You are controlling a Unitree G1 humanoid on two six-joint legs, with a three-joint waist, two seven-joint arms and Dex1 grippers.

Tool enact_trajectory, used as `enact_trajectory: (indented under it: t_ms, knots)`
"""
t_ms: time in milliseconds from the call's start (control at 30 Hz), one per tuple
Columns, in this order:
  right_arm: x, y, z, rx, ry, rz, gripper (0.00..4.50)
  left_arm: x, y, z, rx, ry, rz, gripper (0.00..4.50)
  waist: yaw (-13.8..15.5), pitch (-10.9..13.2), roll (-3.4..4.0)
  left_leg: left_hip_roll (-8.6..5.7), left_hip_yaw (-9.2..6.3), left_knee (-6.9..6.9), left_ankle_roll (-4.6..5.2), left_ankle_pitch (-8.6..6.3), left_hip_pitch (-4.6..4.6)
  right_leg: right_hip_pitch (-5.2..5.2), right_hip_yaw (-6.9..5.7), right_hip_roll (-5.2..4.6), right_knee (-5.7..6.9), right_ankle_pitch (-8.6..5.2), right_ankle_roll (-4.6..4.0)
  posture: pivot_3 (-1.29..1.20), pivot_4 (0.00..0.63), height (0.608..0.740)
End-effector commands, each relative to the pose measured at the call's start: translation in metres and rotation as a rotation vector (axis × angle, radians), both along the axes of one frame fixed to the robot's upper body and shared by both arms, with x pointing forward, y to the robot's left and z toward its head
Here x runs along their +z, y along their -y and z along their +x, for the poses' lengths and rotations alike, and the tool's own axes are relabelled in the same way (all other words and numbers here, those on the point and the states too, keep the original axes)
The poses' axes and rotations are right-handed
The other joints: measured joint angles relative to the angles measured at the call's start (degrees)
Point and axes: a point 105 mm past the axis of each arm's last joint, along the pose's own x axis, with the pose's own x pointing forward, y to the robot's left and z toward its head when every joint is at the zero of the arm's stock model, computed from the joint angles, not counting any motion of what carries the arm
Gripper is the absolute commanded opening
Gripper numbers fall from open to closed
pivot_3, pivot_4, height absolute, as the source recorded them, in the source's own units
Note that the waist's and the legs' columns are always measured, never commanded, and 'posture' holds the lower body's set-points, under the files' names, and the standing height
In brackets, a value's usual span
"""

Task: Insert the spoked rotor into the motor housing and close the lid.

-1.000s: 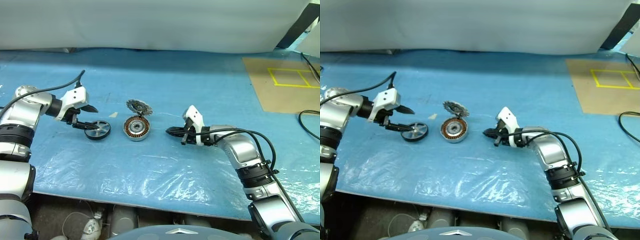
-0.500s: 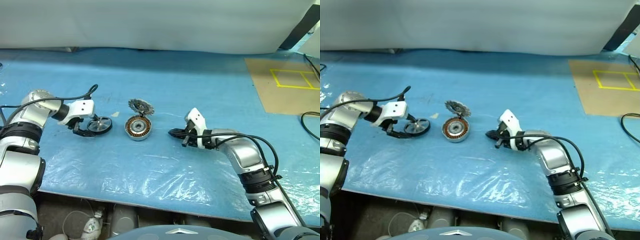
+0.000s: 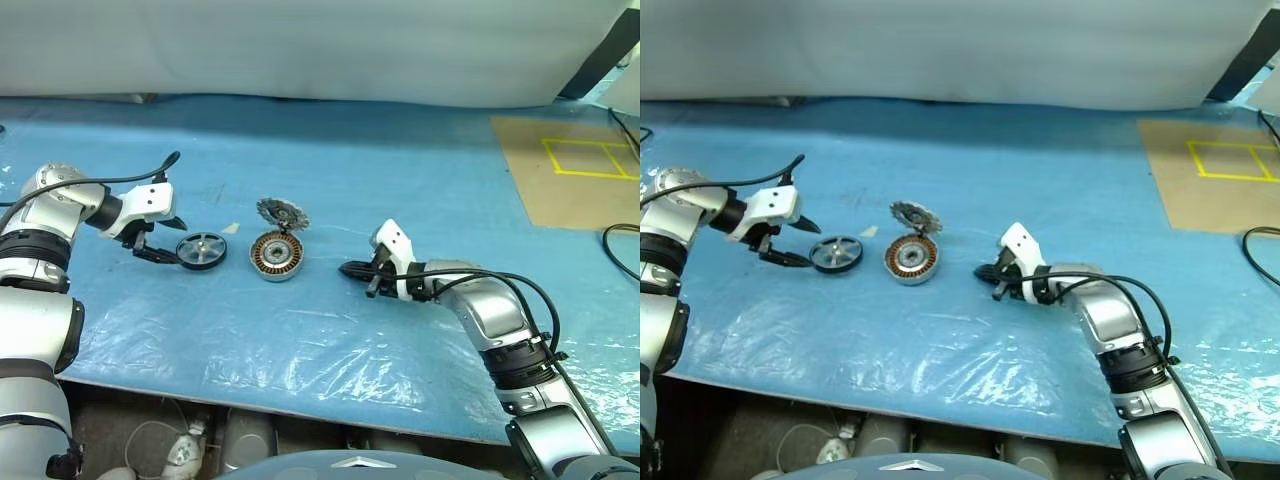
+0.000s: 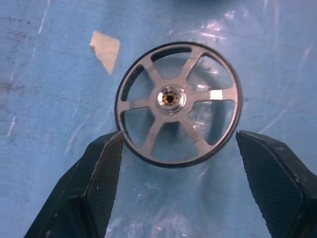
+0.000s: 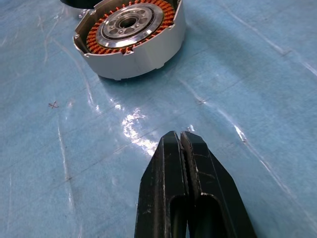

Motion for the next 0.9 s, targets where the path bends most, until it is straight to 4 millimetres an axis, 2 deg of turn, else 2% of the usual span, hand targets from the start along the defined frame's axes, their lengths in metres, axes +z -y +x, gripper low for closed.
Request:
enact_trajectory:
  t_ms: [33, 200, 333, 467, 833, 900]
  knots:
    - [0.01, -0.005, -0.003, 0.028, 0.042, 0.016, 0.03, 0.006, 0.009, 0.01, -0.036, 0.086, 0.02, 3.8, 0.12, 0.0, 0.0, 0.0, -0.01, 0.01, 0.0, 0.0, -0.01, 0.0, 0.0, -0.01, 0.01, 0.0, 0.01, 0.0, 0.15, 0.74]
    - [0.008, -0.003, -0.008, 0.032, 0.034, 0.006, 0.03, 0.007, 0.018, 0.012, -0.073, 0.088, 0.005, 3.8, 0.13, 0.02, -0.04, -0.01, -0.02, 0.04, 0.0, 0.0, -0.02, 0.0, -0.01, -0.02, 0.02, 0.02, 0.04, 0.0, 0.15, 0.74]
    - [0.007, -0.002, -0.008, 0.018, 0.032, 0.007, 0.03, -0.005, 0.015, 0.009, -0.1, 0.079, 0.069, 3.8, -0.18, 0.02, -0.04, -0.05, -0.02, 0.03, 0.0, 0.0, -0.01, -0.01, -0.01, 0.0, 0.02, 0.02, 0.04, 0.0, 0.15, 0.74]
    - [0.006, -0.001, -0.009, 0.009, 0.031, 0.006, 0.03, -0.012, 0.022, 0.006, -0.133, 0.05, 0.064, 3.8, -0.04, 0.02, -0.04, -0.03, -0.03, 0.03, 0.0, 0.0, 0.0, 0.0, -0.01, -0.01, 0.02, 0.03, 0.04, 0.0, 0.15, 0.74]
    - [0.004, 0.0, -0.008, -0.012, 0.028, -0.002, 0.03, -0.021, 0.017, -0.002, -0.138, -0.036, 0.085, 3.8, 0.02, 0.02, -0.04, -0.01, -0.03, 0.04, 0.0, 0.0, 0.0, 0.0, -0.01, -0.02, 0.04, 0.03, 0.05, 0.0, 0.15, 0.74]
    - [0.003, 0.0, -0.008, -0.009, 0.028, -0.007, 0.0, -0.024, 0.017, -0.004, -0.139, -0.045, 0.085, 3.42, 0.02, 0.02, -0.04, 0.0, -0.03, 0.04, 0.0, 0.0, 0.0, 0.0, -0.01, -0.02, 0.04, 0.03, 0.05, 0.0, 0.15, 0.74]
